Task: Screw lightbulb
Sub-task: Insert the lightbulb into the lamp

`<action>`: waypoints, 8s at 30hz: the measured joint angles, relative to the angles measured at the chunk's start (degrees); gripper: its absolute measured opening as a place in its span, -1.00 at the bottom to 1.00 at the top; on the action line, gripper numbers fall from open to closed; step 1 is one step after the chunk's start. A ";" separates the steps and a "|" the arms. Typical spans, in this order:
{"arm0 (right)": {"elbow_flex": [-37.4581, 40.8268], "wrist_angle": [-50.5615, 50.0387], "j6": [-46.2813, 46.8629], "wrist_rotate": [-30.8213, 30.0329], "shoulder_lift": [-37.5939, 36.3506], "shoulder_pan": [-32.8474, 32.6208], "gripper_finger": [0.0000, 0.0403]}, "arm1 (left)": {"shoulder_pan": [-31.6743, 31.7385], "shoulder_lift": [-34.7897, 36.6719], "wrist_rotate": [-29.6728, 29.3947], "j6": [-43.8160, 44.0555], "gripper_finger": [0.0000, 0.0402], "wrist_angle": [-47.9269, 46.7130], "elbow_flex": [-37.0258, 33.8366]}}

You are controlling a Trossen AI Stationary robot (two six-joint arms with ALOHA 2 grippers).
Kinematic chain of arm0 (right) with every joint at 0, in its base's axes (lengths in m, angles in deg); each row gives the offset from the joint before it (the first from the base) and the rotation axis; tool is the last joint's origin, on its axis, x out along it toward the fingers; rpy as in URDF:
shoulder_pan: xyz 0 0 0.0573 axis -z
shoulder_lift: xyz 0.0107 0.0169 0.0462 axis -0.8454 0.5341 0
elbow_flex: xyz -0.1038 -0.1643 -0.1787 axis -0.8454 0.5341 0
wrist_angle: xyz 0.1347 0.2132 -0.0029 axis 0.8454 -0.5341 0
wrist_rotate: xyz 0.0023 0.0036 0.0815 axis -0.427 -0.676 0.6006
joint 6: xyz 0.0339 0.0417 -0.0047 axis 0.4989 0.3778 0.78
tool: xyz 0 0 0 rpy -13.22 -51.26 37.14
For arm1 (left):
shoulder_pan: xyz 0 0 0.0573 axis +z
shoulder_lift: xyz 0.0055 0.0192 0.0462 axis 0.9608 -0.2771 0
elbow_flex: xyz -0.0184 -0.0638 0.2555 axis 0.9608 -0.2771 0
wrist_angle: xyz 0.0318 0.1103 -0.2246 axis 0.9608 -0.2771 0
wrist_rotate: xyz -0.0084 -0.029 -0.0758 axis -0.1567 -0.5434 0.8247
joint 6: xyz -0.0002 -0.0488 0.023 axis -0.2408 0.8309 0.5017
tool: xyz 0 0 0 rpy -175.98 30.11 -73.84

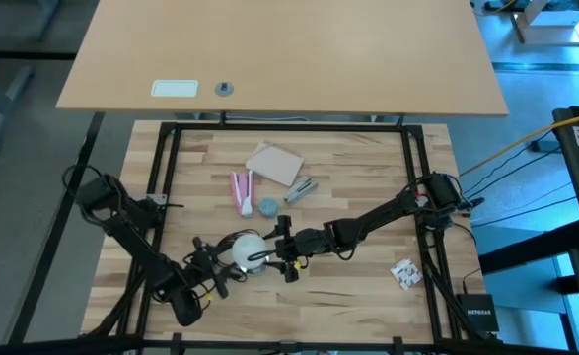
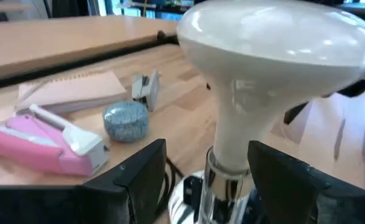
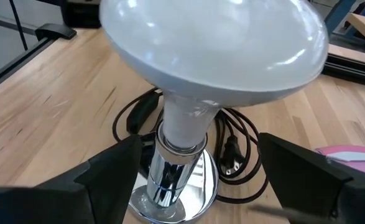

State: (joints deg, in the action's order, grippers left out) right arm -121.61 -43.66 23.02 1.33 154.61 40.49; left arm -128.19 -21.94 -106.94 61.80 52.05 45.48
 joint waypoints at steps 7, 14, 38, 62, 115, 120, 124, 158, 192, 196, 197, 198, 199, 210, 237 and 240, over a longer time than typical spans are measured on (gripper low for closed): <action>0.00 -0.31 0.00 1.83 -0.07 0.02 0.63 | -2.91 3.00 6.78 7.65 0.10 -9.08 0.00; 0.00 -13.74 -2.26 -0.63 -6.60 0.00 0.63 | -4.69 7.69 11.38 15.77 0.10 -18.90 0.02; 8.85 -46.47 2.92 -13.17 -40.72 -1.36 0.63 | -5.31 28.62 23.55 10.36 0.10 -32.22 0.02; 26.34 36.76 10.61 -8.31 -0.35 -3.76 0.63 | -0.37 28.62 22.65 13.17 0.10 -32.40 0.00; 15.50 30.33 9.01 -12.46 8.72 -3.03 0.63 | -0.04 28.59 22.65 11.60 0.10 -29.23 0.00; 11.36 20.55 8.83 -11.95 8.72 -2.88 0.63 | -0.04 28.59 22.64 11.68 0.10 -29.07 0.00; 8.04 11.34 8.82 -11.04 8.72 -2.92 0.63 | -0.04 28.59 22.65 13.74 0.10 -28.79 0.00; 5.25 15.85 4.26 0.91 8.74 -2.19 0.63 | -0.11 5.38 26.52 14.44 0.10 -7.19 -0.02; 5.25 23.25 3.43 -2.54 8.72 -0.63 0.29 | 2.86 -1.92 26.41 17.65 0.10 -0.92 -0.02; 5.25 25.77 3.22 -2.25 8.72 -0.70 0.20 | 2.86 -1.92 26.41 17.22 0.10 -0.94 -0.02; 5.25 26.43 3.20 -1.95 8.72 -0.70 0.18 | 2.86 -1.92 26.41 17.23 0.10 -0.93 -0.02; 5.25 26.77 3.19 -1.88 8.72 -0.70 0.18 | 2.86 -1.92 26.41 17.25 0.10 -0.94 -0.02; 5.25 26.97 3.19 -1.86 8.72 -0.70 0.18 | 2.86 -1.92 26.41 17.26 0.10 -0.93 -0.02; 5.25 26.97 2.42 -3.61 8.75 -0.74 0.18 | 2.86 -1.90 26.41 17.26 0.10 -0.93 -0.02; 12.23 58.91 1.63 0.70 18.84 -0.63 0.19 | 3.06 -1.90 26.40 16.78 0.10 -0.51 0.00; 10.97 57.44 1.53 0.70 18.83 -0.63 0.19 | 3.06 -1.90 26.39 16.82 0.10 -0.55 0.00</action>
State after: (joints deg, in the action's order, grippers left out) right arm -110.64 13.78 24.55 2.03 173.44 39.85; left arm -125.13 -23.83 -80.55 78.62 51.51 45.48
